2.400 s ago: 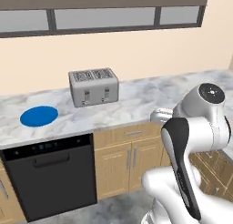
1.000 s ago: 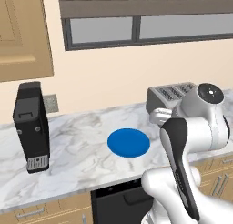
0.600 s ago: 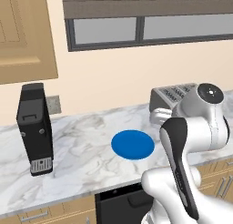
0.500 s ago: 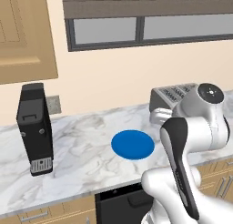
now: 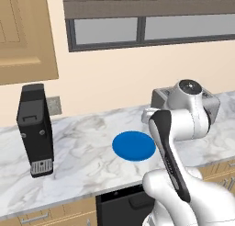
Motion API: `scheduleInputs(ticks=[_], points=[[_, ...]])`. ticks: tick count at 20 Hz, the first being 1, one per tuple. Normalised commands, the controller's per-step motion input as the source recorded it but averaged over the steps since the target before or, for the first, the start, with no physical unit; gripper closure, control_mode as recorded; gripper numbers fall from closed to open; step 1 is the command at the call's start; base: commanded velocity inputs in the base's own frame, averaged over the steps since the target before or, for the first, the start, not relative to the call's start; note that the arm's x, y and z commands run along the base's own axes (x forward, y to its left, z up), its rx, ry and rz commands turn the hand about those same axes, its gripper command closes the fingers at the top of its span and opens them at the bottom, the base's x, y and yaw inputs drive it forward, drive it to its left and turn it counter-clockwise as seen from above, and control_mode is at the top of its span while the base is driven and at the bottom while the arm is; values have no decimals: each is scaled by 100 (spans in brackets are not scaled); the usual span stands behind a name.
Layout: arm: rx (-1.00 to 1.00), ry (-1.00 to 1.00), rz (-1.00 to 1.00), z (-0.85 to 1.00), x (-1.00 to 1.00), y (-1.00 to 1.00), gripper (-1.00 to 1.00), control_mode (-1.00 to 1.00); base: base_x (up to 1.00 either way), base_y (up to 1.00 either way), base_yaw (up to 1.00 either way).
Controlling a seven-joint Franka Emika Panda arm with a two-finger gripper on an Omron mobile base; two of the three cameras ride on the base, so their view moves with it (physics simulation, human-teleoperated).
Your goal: Pick steak from the fridge and place it on the plate on the counter.
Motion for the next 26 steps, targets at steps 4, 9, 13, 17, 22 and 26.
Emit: scheduleInputs(ticks=[4, 9, 13, 17, 22, 26], points=[[0, 33, 0, -45, 84, 15, 100, -100, 0, 0, 0], [0, 21, 0, -76, 56, 19, 100, -100, 0, 0, 0], [0, -1, 0, -87, 48, 10, 100, -100, 0, 0, 0], [-1, -1, 0, -73, 55, 1, 100, -100, 0, 0, 0], [-3, -1, 0, -74, 30, 0, 100, -100, 0, 0, 0], [1, -1, 0, -41, 42, 0, 100, -100, 0, 0, 0]])
